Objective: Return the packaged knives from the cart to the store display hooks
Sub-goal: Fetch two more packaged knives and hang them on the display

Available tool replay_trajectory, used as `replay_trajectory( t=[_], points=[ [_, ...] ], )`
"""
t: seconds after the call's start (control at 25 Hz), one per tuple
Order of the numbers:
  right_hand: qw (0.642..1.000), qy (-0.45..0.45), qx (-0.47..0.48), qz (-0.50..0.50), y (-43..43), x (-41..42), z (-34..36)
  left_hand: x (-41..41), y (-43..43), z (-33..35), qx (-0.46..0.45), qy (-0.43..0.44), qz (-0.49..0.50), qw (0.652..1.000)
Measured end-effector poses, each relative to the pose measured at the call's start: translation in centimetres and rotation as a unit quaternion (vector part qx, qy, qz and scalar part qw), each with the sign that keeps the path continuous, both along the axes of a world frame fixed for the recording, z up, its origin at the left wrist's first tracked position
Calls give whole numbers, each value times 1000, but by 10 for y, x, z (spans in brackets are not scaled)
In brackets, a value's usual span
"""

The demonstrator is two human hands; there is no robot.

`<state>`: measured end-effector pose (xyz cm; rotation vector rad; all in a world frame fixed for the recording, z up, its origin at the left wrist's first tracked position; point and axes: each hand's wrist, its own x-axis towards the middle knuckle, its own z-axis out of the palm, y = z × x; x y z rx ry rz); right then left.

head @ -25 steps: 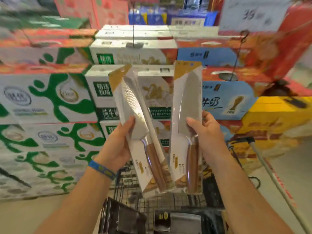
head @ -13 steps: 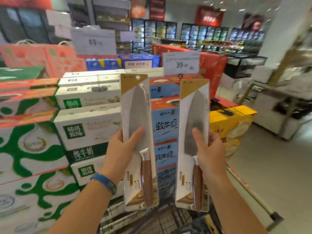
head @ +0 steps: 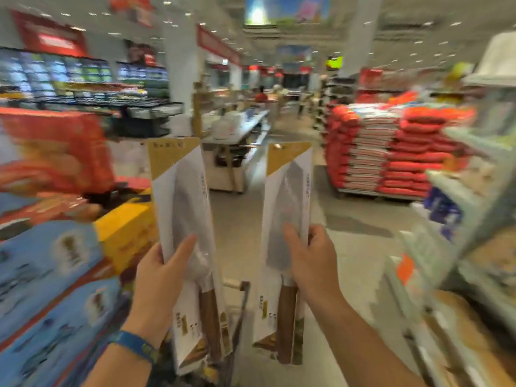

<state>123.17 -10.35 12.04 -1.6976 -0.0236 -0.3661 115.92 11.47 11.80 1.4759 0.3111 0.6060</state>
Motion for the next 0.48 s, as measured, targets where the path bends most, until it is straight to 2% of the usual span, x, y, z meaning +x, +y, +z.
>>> replay_trajectory(
  t=[0.28, 0.48],
  points=[
    [975, -57, -32, -212, -217, 19, 23, 94, -214, 28, 30, -19, -192, 981],
    [942, -82, -27, -323, -381, 24, 37, 144, -380, 37, 58, -49, -276, 958]
  ],
)
